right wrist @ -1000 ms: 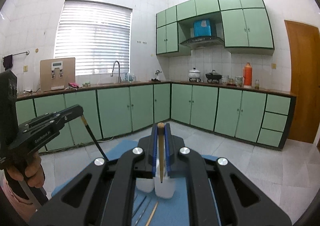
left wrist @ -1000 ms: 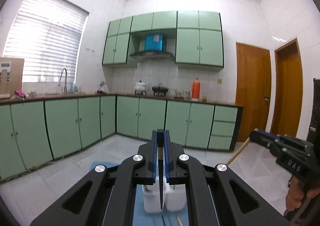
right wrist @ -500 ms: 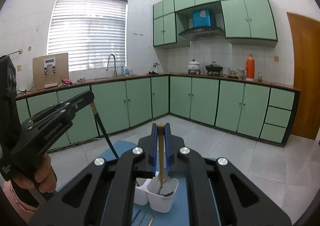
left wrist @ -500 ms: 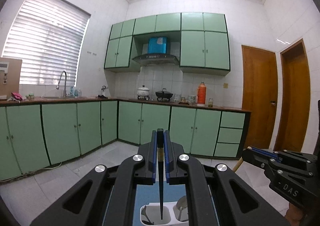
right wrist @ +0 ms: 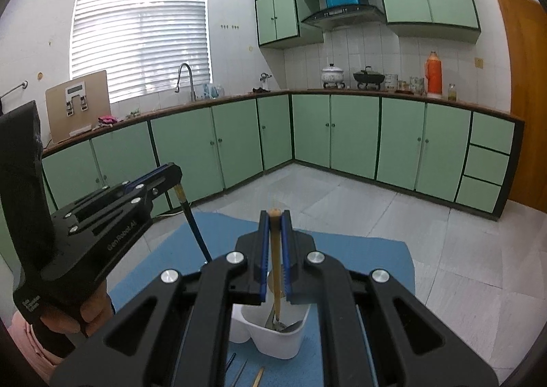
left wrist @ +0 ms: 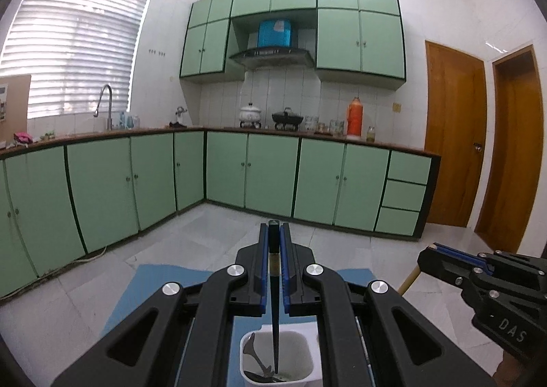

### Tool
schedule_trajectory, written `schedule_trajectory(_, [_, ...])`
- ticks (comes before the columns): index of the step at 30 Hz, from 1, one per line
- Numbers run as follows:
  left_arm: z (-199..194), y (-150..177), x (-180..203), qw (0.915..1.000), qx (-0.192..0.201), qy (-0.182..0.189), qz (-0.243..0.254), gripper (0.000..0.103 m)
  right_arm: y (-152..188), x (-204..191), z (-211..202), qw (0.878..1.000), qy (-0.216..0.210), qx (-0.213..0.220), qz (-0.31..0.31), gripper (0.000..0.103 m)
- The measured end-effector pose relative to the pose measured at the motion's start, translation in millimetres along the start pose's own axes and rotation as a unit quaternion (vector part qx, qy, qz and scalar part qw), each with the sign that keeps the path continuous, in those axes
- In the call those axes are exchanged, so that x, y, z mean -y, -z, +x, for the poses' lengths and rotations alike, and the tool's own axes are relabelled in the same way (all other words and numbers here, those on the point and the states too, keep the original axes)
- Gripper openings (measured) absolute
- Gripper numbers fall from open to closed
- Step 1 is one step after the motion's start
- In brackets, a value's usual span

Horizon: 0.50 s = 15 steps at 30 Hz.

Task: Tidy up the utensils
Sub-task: 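Lower both chopsticks tip-first into the white holder, then open both tools to release the chopsticks into the holder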

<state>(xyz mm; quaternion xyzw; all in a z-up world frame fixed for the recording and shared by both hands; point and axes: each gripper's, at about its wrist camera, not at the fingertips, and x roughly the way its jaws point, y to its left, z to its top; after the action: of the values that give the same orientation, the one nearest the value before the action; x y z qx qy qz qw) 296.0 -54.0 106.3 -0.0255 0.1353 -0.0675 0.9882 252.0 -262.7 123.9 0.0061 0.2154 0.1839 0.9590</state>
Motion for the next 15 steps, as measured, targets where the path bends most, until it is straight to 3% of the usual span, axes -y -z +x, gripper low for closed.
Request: schedule_trajectory(15, [19,25,-25,0.9991,-0.033,-0.014,-0.02,0.007,20,15,18,0.999,0.009,-0.015,0.036,0.006])
